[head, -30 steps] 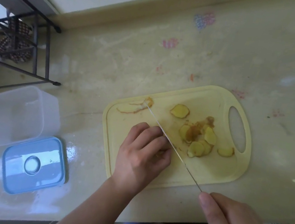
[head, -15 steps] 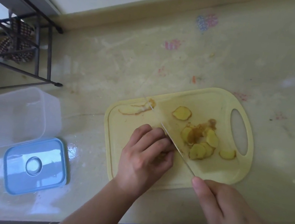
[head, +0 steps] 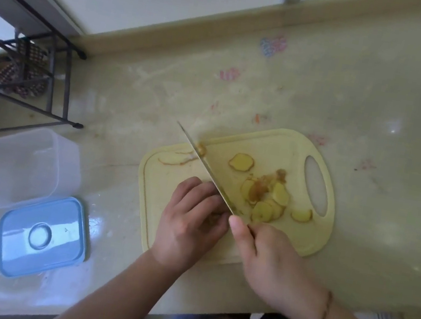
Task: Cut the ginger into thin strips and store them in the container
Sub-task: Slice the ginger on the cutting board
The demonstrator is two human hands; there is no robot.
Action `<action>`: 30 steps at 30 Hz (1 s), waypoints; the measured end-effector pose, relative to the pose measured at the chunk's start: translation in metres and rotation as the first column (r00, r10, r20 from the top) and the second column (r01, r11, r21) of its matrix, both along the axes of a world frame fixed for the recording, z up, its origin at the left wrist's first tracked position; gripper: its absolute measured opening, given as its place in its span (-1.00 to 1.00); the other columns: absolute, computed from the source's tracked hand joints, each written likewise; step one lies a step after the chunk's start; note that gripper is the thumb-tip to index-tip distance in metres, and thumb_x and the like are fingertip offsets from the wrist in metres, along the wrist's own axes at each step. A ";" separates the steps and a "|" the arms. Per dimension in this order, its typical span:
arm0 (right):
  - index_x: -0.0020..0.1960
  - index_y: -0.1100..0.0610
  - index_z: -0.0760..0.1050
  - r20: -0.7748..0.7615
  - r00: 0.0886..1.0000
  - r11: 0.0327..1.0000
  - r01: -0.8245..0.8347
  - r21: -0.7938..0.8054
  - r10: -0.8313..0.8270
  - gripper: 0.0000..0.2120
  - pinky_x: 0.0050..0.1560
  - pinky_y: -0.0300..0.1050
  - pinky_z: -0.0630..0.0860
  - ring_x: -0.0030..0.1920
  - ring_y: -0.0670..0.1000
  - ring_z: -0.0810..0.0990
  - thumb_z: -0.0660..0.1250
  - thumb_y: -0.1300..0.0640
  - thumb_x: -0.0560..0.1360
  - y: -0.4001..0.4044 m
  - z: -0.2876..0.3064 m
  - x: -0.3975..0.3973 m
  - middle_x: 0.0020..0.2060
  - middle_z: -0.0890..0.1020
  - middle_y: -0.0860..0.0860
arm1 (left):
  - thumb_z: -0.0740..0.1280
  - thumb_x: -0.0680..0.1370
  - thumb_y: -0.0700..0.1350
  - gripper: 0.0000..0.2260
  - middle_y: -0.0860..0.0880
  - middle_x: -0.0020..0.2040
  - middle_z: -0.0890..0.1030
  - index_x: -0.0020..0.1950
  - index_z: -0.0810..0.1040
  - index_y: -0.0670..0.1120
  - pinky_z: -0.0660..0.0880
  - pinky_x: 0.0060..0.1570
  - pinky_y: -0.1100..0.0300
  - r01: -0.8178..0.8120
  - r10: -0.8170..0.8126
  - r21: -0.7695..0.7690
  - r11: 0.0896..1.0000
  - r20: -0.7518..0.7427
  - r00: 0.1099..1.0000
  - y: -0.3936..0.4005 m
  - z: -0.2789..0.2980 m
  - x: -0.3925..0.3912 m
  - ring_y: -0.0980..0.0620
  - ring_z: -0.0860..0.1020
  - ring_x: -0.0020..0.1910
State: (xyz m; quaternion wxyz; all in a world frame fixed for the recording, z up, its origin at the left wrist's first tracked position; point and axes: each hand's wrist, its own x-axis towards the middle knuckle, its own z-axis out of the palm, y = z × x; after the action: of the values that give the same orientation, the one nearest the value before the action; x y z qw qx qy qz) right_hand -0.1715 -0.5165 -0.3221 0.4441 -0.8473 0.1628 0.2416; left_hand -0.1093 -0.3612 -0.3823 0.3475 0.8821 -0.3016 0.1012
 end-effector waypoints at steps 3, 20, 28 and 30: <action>-0.37 0.03 0.38 -0.012 0.999 0.998 0.041 0.046 -0.041 -0.37 -0.37 -0.24 0.31 -0.41 -0.15 0.44 -0.18 -0.44 0.37 -0.003 0.004 -0.001 -0.51 0.49 -0.09 | 0.57 0.44 -0.22 -0.88 -0.07 0.03 0.67 -0.08 0.69 -0.20 0.51 0.11 0.06 -0.015 0.015 0.031 0.999 -0.016 1.000 0.001 0.001 0.001 -0.08 0.54 0.01; -0.35 -0.06 0.40 -0.059 0.998 1.000 0.020 0.016 -0.019 -0.34 -0.23 -0.23 0.39 -0.31 -0.14 0.52 -0.20 -0.54 0.34 -0.022 0.033 -0.034 -0.42 0.54 -0.23 | 0.55 0.45 -0.22 -0.95 -0.01 -0.03 0.68 -0.13 0.70 -0.13 0.42 0.07 0.28 -0.105 0.105 0.051 0.993 0.014 0.994 0.002 0.000 -0.006 -0.07 0.60 -0.09; -0.40 0.10 0.27 -0.076 0.997 0.999 0.016 0.039 -0.013 -0.33 -0.27 -0.14 0.36 -0.44 -0.07 0.41 -0.15 -0.46 0.46 -0.015 0.016 -0.017 -0.51 0.47 -0.12 | 0.53 0.43 -0.23 -0.94 -0.03 -0.02 0.68 -0.12 0.72 -0.14 0.48 0.04 0.22 -0.122 0.122 0.014 0.992 0.031 0.992 0.000 -0.003 -0.007 -0.03 0.56 -0.04; -0.42 0.07 0.26 -0.067 0.998 0.999 0.006 0.035 -0.004 -0.40 -0.31 -0.17 0.35 -0.45 -0.10 0.41 -0.12 -0.42 0.42 -0.011 0.010 -0.007 -0.53 0.48 -0.20 | 0.56 0.41 -0.24 -0.91 -0.03 -0.01 0.69 -0.12 0.72 -0.14 0.47 0.06 0.25 -0.131 0.131 0.009 0.991 0.029 0.991 -0.001 -0.003 -0.007 -0.01 0.55 -0.03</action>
State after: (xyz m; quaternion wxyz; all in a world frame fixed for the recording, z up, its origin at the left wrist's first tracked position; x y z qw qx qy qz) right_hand -0.1785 -0.5271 -0.3123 0.4537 -0.8304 0.1757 0.2716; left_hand -0.1160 -0.3621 -0.3852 0.3309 0.9003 -0.2484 0.1348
